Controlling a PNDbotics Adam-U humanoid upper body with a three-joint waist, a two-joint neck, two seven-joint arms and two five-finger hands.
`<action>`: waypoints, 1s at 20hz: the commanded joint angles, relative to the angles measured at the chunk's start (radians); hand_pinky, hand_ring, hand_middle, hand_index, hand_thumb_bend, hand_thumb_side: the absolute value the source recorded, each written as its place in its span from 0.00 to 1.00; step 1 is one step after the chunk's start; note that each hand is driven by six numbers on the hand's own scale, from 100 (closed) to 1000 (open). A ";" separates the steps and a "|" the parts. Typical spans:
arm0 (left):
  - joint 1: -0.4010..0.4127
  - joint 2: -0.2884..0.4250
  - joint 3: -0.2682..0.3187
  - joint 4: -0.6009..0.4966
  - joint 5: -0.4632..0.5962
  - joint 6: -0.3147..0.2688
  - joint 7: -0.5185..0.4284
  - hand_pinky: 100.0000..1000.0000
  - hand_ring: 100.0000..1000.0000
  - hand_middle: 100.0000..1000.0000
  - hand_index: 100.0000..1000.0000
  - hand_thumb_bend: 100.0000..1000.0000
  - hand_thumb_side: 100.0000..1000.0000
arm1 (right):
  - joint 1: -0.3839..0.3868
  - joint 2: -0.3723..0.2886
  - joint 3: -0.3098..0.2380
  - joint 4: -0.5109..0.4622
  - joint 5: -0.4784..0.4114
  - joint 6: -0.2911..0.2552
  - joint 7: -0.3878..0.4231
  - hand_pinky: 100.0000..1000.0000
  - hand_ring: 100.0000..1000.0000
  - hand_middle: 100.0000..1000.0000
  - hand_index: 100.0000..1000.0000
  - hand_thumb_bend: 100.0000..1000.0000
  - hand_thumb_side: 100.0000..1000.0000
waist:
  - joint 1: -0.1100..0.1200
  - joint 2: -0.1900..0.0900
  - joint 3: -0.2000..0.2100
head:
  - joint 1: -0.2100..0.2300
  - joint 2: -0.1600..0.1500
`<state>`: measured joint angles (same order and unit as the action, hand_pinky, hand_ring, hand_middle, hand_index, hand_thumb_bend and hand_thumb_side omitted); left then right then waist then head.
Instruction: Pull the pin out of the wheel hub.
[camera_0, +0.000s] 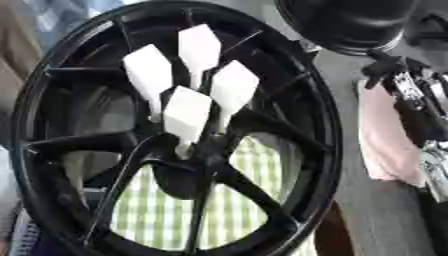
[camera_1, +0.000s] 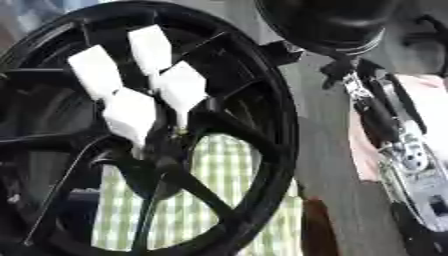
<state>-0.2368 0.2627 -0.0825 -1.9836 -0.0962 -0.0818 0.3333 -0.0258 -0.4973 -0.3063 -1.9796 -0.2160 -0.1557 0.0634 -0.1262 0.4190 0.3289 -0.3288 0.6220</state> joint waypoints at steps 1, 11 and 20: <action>-0.006 0.018 0.000 -0.016 -0.003 -0.006 0.000 0.75 0.57 0.54 0.70 0.12 0.76 | -0.003 -0.018 -0.004 -0.020 0.008 0.000 -0.001 0.89 0.98 0.36 0.57 0.00 0.66 | 0.006 -0.015 -0.001 | -0.005 -0.017; -0.004 0.020 0.000 -0.016 -0.003 -0.007 -0.001 0.75 0.57 0.54 0.70 0.11 0.76 | -0.003 -0.022 -0.003 -0.020 0.007 0.000 0.000 0.89 0.98 0.36 0.58 0.00 0.66 | 0.010 -0.015 -0.002 | -0.018 -0.029; -0.007 0.066 0.003 -0.016 -0.013 -0.025 0.000 0.75 0.57 0.54 0.70 0.11 0.74 | 0.004 -0.033 -0.004 -0.020 0.012 -0.011 -0.002 0.89 0.98 0.36 0.58 0.00 0.66 | 0.011 -0.017 0.000 | -0.030 -0.019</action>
<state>-0.2370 0.2962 -0.0827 -1.9835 -0.1039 -0.0985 0.3328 -0.0243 -0.4980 -0.3020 -1.9796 -0.2122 -0.1605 0.0619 -0.1225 0.4190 0.3282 -0.3545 0.6056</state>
